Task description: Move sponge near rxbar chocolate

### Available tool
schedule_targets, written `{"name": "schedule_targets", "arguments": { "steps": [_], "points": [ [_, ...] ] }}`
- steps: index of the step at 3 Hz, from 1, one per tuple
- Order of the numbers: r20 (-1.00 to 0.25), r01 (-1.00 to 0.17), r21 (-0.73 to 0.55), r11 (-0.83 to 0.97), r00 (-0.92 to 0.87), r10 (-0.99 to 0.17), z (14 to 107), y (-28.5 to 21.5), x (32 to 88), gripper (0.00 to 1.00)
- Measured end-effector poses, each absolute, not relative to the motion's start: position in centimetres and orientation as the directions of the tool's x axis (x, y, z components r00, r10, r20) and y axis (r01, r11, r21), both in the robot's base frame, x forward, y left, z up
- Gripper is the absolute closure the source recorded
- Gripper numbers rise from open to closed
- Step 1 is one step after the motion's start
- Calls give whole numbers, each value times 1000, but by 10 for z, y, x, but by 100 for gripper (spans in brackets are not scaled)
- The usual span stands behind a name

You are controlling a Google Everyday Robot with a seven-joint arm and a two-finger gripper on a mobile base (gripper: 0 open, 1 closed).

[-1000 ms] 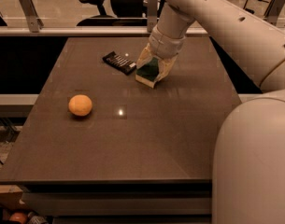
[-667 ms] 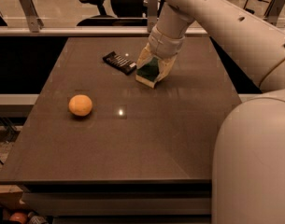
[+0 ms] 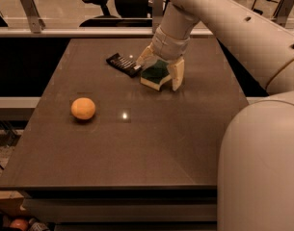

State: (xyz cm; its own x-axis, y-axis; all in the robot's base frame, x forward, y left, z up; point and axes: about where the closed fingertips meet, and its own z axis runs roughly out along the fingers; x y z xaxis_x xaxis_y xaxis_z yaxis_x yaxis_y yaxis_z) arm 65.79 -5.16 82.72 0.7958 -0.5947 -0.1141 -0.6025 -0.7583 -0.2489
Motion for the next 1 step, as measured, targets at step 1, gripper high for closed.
{"name": "schedule_targets", "arguments": {
  "steps": [1],
  "points": [
    [-114,-602,-249,-758,796,-595,827,-52,658,0]
  ]
}}
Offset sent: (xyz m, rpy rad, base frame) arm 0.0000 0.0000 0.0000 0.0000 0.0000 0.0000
